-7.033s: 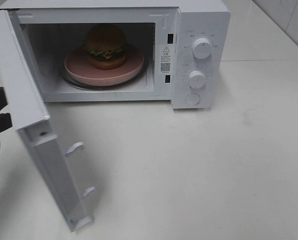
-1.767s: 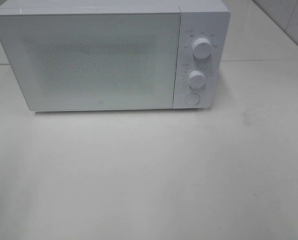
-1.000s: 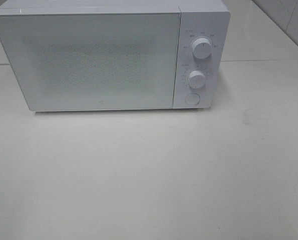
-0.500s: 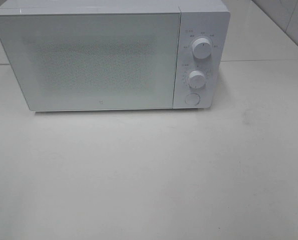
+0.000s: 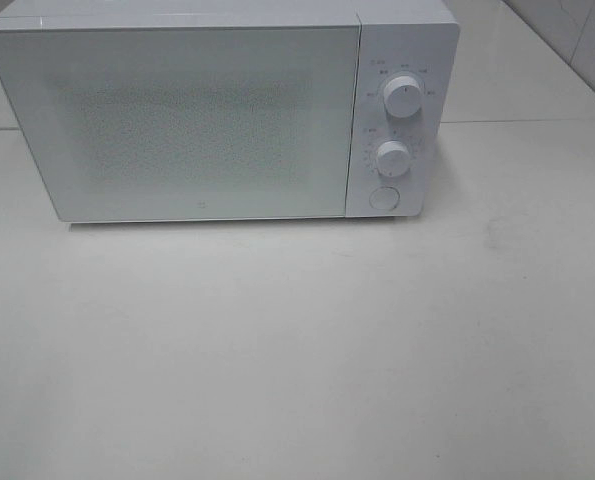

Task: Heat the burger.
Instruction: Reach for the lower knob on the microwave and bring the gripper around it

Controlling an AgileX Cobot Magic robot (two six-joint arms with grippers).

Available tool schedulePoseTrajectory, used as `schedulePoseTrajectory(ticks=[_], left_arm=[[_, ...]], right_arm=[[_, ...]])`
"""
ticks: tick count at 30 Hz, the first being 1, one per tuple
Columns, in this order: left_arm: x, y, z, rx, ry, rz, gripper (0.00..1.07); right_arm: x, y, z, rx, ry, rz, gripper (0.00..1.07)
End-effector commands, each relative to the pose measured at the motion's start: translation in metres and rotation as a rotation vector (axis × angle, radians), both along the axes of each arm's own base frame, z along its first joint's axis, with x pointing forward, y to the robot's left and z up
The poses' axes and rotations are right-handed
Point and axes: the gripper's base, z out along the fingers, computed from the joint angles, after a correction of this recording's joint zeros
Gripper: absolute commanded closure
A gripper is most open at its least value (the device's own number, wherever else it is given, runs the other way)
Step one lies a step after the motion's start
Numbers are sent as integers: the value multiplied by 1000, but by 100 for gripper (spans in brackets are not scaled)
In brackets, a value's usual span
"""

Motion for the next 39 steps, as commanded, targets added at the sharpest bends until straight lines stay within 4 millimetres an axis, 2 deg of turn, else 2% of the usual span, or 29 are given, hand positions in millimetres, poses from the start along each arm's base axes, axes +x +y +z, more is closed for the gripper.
schedulePoseTrajectory(ticks=[1, 3, 5, 6, 8, 9, 10, 12, 13, 15, 17, 20, 22, 23, 25, 28, 30, 33, 36, 39], left_arm=[[-3, -1, -1, -11, -21, -1, 6], [-3, -1, -1, -11, -21, -1, 6], [-3, -1, -1, -11, -21, -1, 6], [-3, -1, -1, -11, -21, -1, 6], [-3, -1, -1, -11, -21, -1, 6], [-3, -1, -1, -11, -21, -1, 6], [-3, -1, -1, -11, -21, -1, 6], [-3, -1, -1, -11, -21, -1, 6], [-3, -1, -1, -11, -21, -1, 6], [-3, -1, -1, -11, -21, -1, 6], [-3, -1, -1, -11, -21, -1, 6], [-3, -1, -1, -11, -21, -1, 6], [-3, -1, -1, -11, -21, -1, 6], [-3, -1, -1, -11, -21, -1, 6], [-3, -1, -1, -11, -21, -1, 6], [-3, -1, -1, -11, -21, -1, 6], [-3, -1, -1, -11, -21, -1, 6], [-3, -1, -1, -11, -21, -1, 6], [-3, -1, -1, -11, -21, -1, 6], [-3, -1, -1, -11, -21, -1, 6]], right_arm=[[21, 3, 12, 0, -60, 9, 36], [26, 4, 14, -1, -60, 11, 36], [43, 7, 16, -4, -53, 16, 36], [43, 7, 16, -4, -53, 16, 36], [59, 9, 17, -7, -38, 21, 36], [59, 9, 17, -7, -38, 21, 36], [71, 11, 16, -10, -22, 24, 36], [76, 12, 16, -10, -20, 25, 36], [87, 13, 14, -12, -8, 29, 36], [92, 14, 14, -12, -7, 30, 36], [114, 18, 10, -13, 5, 37, 36], [118, 18, 9, -12, -2, 39, 36], [133, 21, 6, -8, -9, 45, 36], [133, 21, 6, -8, -9, 45, 36], [151, 24, 2, 2, -28, 51, 36], [156, 25, 1, 7, -35, 52, 36], [172, 27, -4, 18, -58, 55, 36], [176, 28, -6, 16, -64, 58, 36], [194, 31, -18, 18, -98, 68, 36], [196, 32, -23, 23, -118, 71, 36]])
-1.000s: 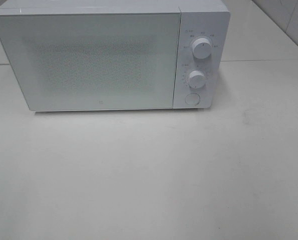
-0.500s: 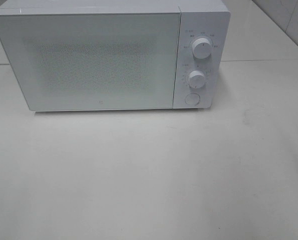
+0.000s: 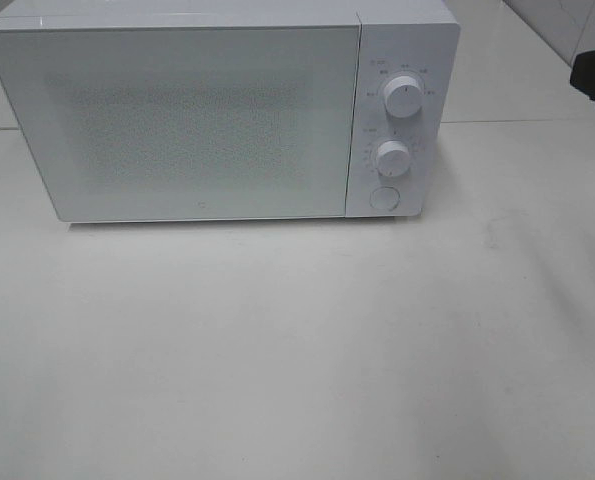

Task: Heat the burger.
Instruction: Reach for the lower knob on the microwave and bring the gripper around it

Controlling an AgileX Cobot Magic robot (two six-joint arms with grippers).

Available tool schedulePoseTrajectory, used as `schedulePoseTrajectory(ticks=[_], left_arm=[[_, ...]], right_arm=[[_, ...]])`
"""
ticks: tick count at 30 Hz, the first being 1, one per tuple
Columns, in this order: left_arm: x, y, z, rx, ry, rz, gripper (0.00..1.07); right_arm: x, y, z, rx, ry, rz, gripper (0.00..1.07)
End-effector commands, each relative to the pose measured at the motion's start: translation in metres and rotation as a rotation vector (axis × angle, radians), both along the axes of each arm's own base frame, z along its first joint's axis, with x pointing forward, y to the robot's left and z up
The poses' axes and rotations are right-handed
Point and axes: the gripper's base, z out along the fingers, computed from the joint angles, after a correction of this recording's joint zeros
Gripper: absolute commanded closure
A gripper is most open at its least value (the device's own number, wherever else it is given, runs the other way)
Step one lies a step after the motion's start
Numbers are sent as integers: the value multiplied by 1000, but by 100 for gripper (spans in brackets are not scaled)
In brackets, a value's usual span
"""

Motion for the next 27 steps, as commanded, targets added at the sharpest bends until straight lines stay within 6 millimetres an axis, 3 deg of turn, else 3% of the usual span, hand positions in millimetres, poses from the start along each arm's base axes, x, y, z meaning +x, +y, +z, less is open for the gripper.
schedulePoseTrajectory(ticks=[1, 8, 12, 16, 27], left_arm=[[-4, 0, 0, -6, -25, 2, 6], [-4, 0, 0, -6, -25, 2, 6], [-4, 0, 0, -6, -25, 2, 6], [-4, 0, 0, -5, -25, 2, 6], [-4, 0, 0, -5, -25, 2, 6]], right_arm=[[10, 3, -16, 13, -91, 14, 36], [18, -4, -54, 28, -102, -78, 36], [19, 0, -63, -3, -108, -93, 36], [18, 22, -76, -61, -113, -71, 36], [19, 58, -101, -101, -169, -170, 36]])
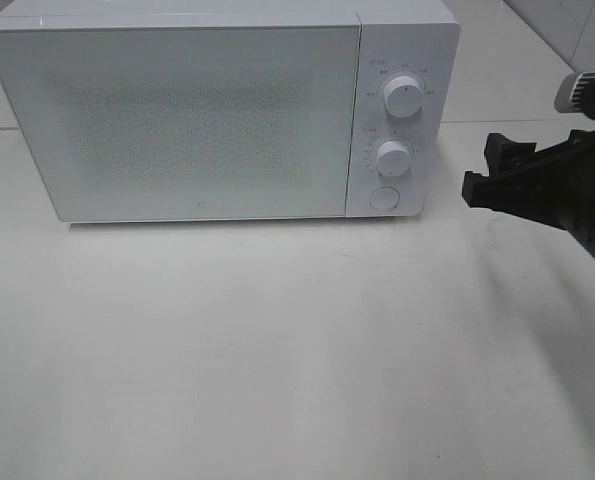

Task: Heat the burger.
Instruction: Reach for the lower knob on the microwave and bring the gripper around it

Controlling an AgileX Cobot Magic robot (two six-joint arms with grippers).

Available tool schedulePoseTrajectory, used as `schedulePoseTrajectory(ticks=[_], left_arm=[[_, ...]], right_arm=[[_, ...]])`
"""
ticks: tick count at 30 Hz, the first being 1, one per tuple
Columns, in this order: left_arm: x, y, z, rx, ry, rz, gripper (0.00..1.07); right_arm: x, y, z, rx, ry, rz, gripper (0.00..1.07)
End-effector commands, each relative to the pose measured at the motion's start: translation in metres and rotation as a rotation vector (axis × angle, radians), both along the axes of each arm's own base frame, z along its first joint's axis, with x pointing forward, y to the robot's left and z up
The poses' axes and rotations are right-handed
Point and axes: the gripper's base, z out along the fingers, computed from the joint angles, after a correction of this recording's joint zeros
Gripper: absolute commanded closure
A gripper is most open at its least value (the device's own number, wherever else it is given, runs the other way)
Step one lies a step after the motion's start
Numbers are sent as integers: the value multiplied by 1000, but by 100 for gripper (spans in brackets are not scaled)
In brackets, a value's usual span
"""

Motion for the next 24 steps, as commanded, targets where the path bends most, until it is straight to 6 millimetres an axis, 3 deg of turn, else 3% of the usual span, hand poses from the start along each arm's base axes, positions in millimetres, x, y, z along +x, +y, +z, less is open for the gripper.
schedulePoseTrajectory(ticks=[1, 12, 24], left_arm=[[-4, 0, 0, -5, -25, 2, 6], [-4, 0, 0, -5, -25, 2, 6], [-4, 0, 0, -5, -25, 2, 6]], right_arm=[[0, 11, -4, -6, -33, -44, 36], [9, 54, -18, -35, -81, -21, 36], [33, 78, -32, -36, -72, -16, 36]])
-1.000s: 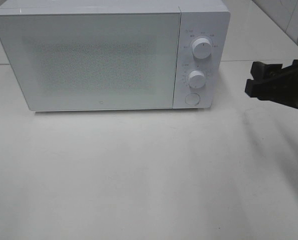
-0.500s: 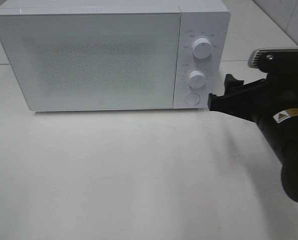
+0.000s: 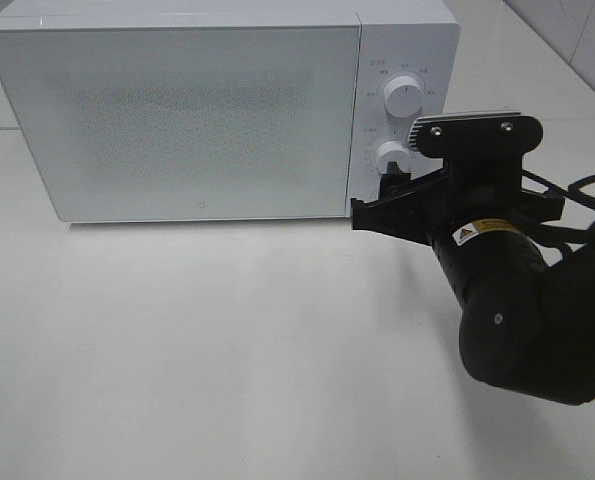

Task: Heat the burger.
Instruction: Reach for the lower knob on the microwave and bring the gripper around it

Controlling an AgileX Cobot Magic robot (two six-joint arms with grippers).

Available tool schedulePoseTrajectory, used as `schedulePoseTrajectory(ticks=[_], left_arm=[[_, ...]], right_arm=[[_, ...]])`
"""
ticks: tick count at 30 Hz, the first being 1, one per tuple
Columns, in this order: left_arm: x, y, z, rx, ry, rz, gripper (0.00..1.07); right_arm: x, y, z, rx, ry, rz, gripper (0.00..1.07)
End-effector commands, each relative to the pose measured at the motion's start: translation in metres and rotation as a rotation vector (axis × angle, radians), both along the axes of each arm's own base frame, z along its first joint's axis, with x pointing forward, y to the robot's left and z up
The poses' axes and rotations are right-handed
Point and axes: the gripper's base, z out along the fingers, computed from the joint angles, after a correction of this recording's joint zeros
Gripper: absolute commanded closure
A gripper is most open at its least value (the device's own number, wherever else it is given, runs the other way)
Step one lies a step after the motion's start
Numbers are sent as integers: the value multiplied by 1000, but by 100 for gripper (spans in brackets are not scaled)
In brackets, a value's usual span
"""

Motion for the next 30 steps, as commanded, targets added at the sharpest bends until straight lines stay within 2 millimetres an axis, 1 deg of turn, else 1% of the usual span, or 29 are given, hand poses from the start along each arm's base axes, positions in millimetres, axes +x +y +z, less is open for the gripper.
schedulePoseTrajectory(ticks=[1, 7, 8, 10, 13, 14, 16, 18, 21, 22, 24, 26, 30], left_arm=[[-4, 0, 0, -5, -25, 2, 6], [-4, 0, 0, -5, -25, 2, 6], [-4, 0, 0, -5, -25, 2, 6], [-4, 0, 0, -5, -25, 2, 6], [-4, 0, 0, -5, -25, 2, 6], [-4, 0, 0, -5, -25, 2, 6], [-4, 0, 0, -5, -25, 2, 6], [-4, 0, 0, -5, -25, 2, 6], [-4, 0, 0, -5, -25, 2, 6], [-3, 0, 0, -5, -23, 2, 6], [-3, 0, 0, -6, -19, 2, 6], [-3, 0, 0, -3, -19, 3, 6], [-3, 0, 0, -3, -19, 3, 6]], right_arm=[[9, 6, 7, 0, -97, -18, 36], [21, 17, 2, 4, -105, -15, 36], [21, 17, 2, 4, -105, -15, 36], [31, 17, 0, 6, -110, -28, 36], [33, 18, -2, 3, -108, -24, 36], [40, 18, -5, -3, -108, -16, 36], [42, 18, -6, -2, -106, -15, 36], [53, 18, -10, 4, -101, -6, 36], [55, 18, -11, 12, -100, -6, 36], [61, 15, -11, 27, -102, -19, 36], [63, 16, -11, 34, -103, -21, 36], [71, 15, -18, 39, -83, -30, 36], [72, 15, -23, 36, -74, -30, 36]])
